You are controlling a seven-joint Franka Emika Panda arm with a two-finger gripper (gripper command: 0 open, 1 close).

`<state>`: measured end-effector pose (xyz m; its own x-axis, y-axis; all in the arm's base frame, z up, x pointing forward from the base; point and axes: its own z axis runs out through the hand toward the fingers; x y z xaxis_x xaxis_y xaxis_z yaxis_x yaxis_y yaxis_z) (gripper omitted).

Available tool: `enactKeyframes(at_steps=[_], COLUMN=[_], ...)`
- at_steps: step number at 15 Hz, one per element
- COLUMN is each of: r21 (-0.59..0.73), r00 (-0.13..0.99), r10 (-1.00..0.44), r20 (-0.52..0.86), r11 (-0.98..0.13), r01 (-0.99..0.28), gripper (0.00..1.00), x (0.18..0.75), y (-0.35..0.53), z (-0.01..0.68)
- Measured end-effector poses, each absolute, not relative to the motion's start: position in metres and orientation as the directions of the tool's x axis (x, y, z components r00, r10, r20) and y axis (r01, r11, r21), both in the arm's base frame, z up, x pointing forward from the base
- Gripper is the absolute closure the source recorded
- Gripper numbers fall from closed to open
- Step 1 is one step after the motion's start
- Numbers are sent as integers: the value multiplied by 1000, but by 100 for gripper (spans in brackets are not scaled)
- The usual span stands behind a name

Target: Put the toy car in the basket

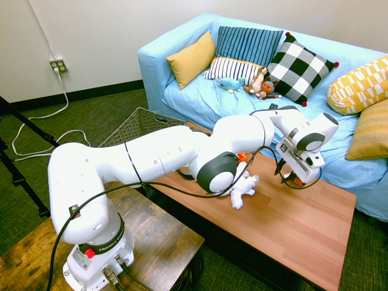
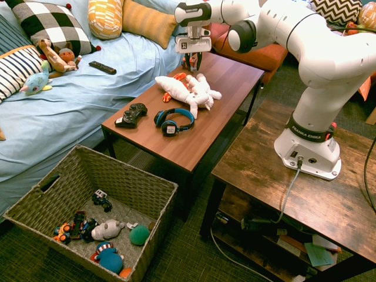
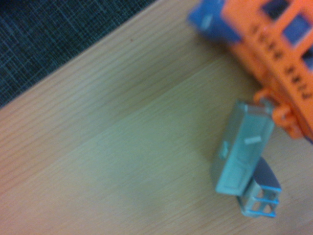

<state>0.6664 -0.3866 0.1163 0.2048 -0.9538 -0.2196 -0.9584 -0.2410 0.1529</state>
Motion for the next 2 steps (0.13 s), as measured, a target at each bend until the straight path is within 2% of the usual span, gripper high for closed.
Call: enactKeyframes(at_steps=[1,2], r21=[150,141], r00=[206,210], r10=[-954,-953], r20=[-220,-217], r11=[-242,-243], r01=[-959,-960], gripper=[100,0], x=[667,668], y=[-386,-386], z=[117,119])
